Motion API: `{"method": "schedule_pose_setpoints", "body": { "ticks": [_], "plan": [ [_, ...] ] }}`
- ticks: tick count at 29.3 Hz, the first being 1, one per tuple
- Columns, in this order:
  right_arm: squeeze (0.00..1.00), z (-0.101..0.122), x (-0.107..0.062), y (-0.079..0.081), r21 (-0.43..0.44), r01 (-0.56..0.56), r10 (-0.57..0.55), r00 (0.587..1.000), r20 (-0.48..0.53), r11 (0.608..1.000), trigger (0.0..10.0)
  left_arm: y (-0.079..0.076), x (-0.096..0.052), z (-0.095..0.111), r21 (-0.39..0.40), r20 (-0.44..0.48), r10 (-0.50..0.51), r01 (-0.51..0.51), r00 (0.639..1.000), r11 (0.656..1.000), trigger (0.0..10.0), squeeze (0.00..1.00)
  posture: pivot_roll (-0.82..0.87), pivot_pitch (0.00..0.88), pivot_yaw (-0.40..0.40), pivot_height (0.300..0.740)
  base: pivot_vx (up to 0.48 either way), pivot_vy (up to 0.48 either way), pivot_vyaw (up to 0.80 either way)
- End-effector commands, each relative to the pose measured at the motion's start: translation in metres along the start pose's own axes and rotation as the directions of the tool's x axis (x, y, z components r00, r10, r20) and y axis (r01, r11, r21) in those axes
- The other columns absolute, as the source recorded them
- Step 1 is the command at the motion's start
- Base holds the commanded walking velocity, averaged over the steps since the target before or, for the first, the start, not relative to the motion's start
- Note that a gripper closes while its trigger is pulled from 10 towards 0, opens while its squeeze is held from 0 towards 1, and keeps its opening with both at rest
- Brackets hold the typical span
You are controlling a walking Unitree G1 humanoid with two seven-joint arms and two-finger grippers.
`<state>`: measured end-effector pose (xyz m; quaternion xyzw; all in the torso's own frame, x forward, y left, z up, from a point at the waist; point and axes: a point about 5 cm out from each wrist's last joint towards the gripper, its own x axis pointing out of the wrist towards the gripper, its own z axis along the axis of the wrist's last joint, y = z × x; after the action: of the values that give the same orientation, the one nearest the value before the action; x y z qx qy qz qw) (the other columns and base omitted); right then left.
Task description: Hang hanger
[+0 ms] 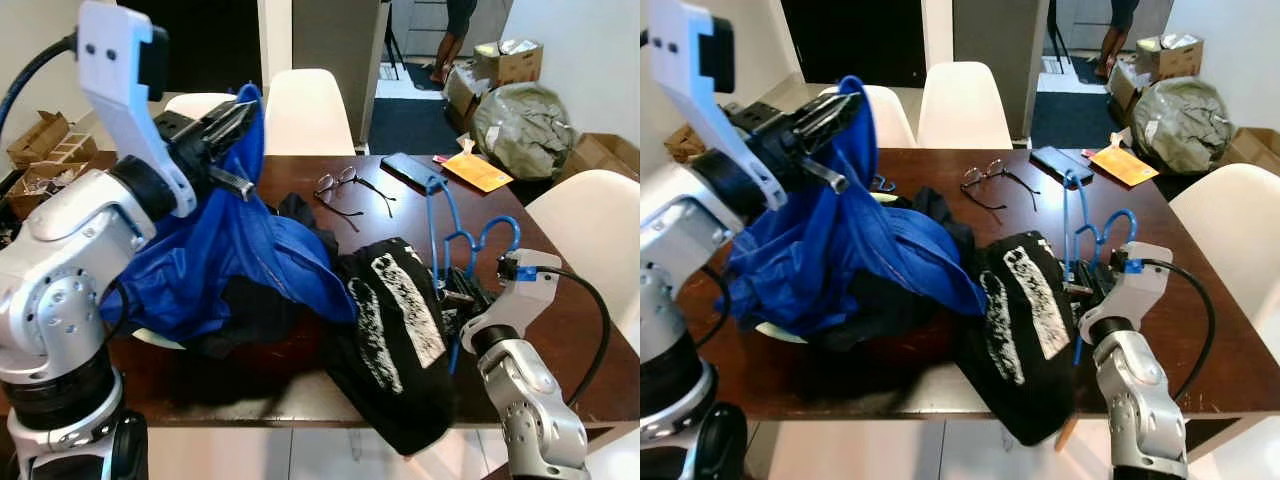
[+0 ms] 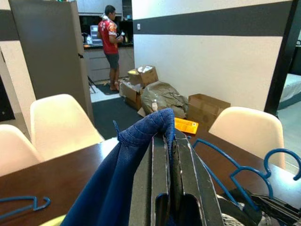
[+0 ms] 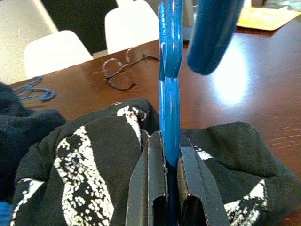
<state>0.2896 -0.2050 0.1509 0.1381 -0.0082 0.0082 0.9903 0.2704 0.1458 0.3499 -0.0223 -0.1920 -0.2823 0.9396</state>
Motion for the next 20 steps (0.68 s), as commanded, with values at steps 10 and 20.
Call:
{"method": "schedule_pose_setpoints", "body": {
  "ticks": [10,20],
  "plan": [
    [0.0,0.021,0.008,-0.015,-0.207,0.062,-0.049,0.997,0.067,0.976,10.0,-0.012,0.021,0.014,-0.015,0.1,-0.072,0.073,0.992,0.997,10.0,0.0,0.11,0.0,0.015,0.74,-0.441,0.0,0.0],
    [0.0,0.052,0.016,-0.026,-0.352,0.13,-0.085,0.986,0.142,0.927,10.0,-0.019,0.034,0.034,-0.023,0.196,-0.113,0.12,0.974,0.993,10.0,0.0,0.09,0.0,0.02,0.74,-0.434,0.0,0.0]
  ]
}}
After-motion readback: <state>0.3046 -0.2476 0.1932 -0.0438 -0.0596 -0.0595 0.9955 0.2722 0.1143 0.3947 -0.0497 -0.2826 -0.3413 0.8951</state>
